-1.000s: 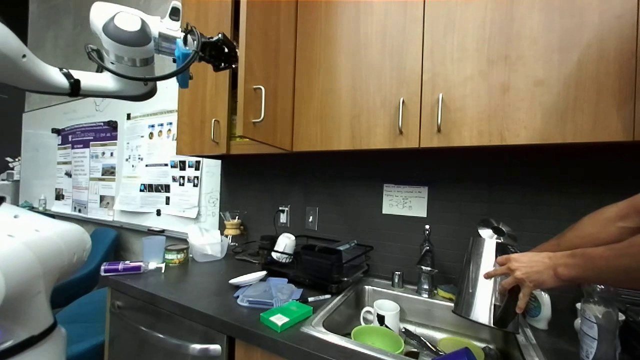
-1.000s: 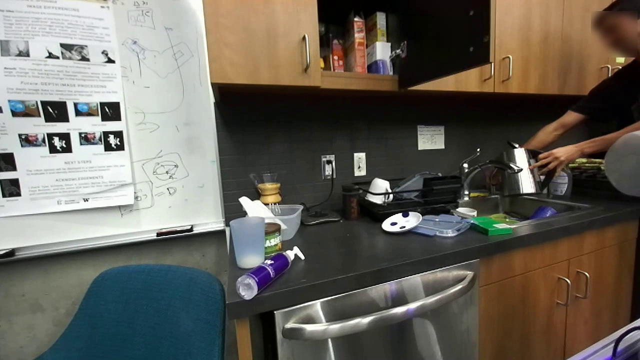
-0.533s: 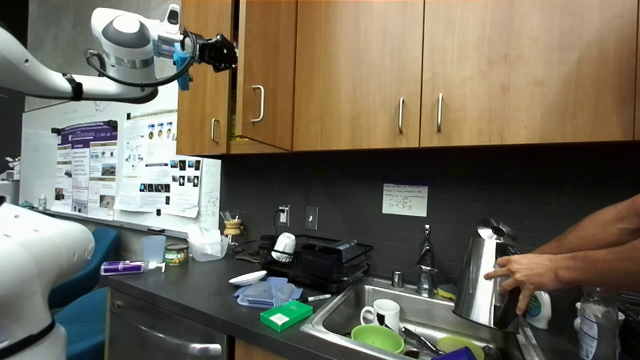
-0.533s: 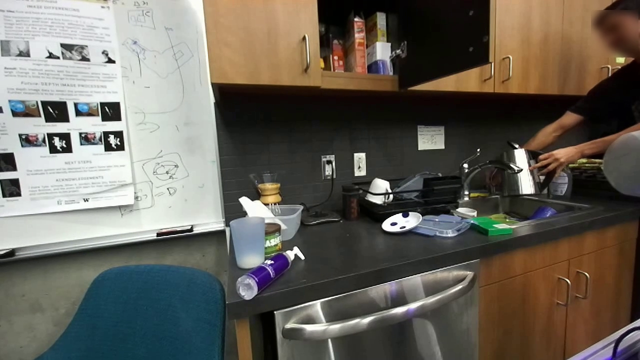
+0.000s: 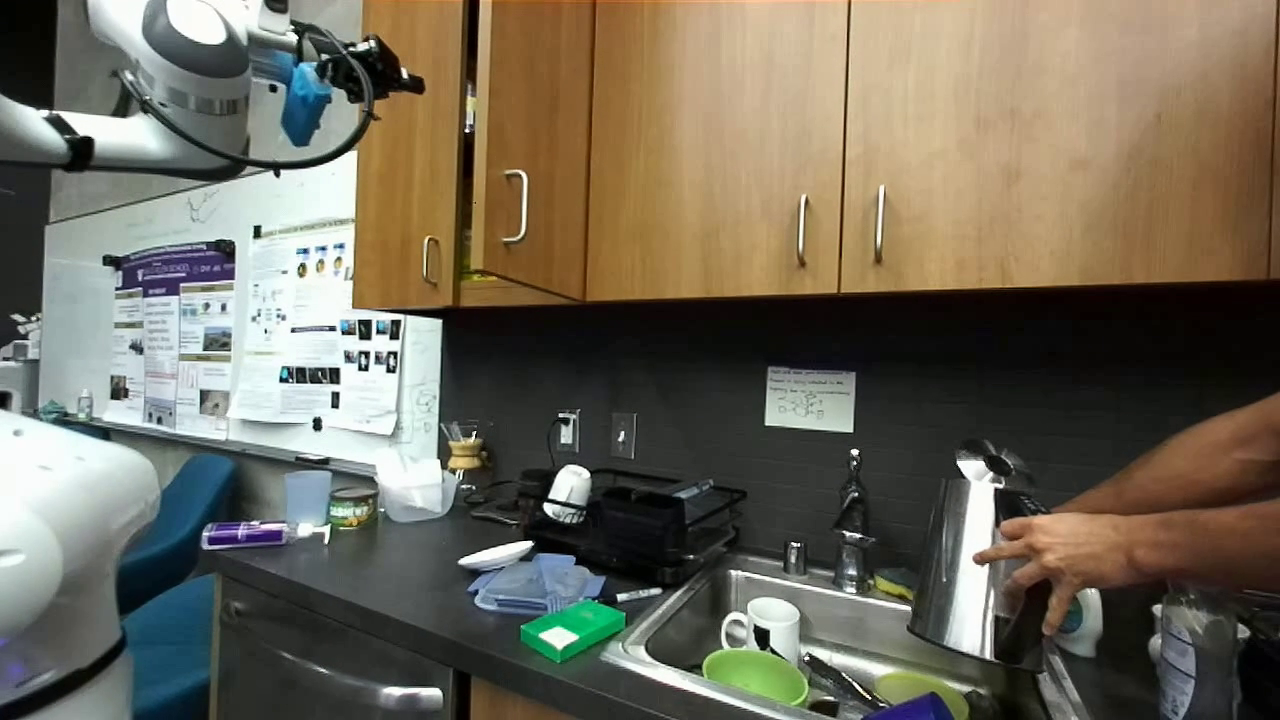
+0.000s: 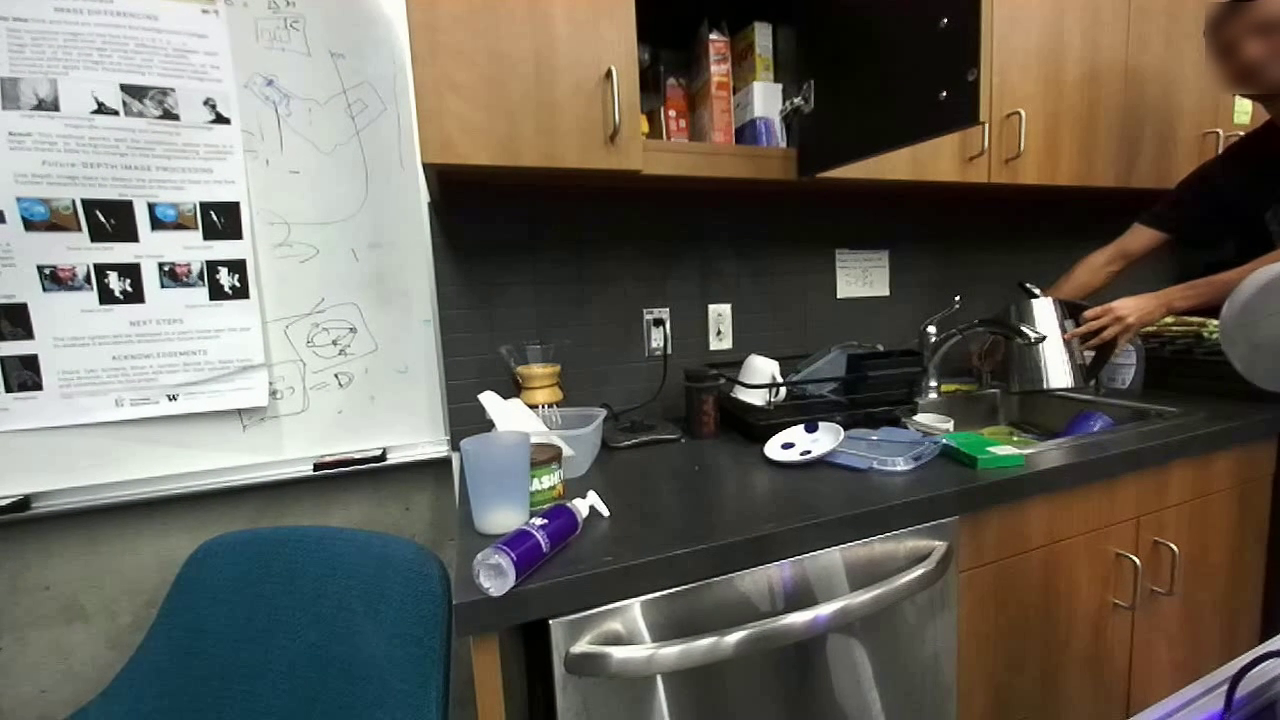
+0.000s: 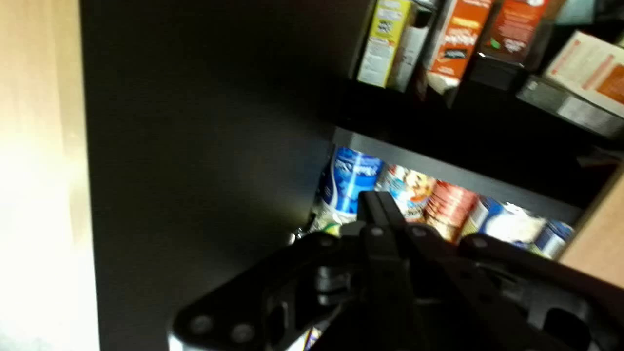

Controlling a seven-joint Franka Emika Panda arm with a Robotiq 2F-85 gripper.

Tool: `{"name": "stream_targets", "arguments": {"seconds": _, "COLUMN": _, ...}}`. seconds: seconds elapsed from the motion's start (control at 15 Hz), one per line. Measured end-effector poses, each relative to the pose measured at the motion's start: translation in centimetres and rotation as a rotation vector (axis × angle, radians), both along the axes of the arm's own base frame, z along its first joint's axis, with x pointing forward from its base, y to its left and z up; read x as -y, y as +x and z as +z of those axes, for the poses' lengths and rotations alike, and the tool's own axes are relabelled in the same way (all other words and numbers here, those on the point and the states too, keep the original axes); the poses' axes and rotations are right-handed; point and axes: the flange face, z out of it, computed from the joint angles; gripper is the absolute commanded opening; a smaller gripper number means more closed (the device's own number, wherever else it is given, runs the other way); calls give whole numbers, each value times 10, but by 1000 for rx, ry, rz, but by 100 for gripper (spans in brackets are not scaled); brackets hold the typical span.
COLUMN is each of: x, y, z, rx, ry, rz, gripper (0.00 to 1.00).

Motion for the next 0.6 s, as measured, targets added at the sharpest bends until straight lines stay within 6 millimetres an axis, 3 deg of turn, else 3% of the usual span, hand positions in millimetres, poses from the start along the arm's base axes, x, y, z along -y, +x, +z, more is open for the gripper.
{"name": "stream_targets", "arguments": {"seconds": 0.33, "x": -25, "y": -68, "z": 15, "rx": 21, "ry": 87, "rz": 285, "gripper": 0}}
{"name": "stream_targets", "arguments": {"seconds": 0.6, "x": -20, "y": -83, "z": 0, "rx": -57, "ry": 223, "rz": 470, "gripper": 0}}
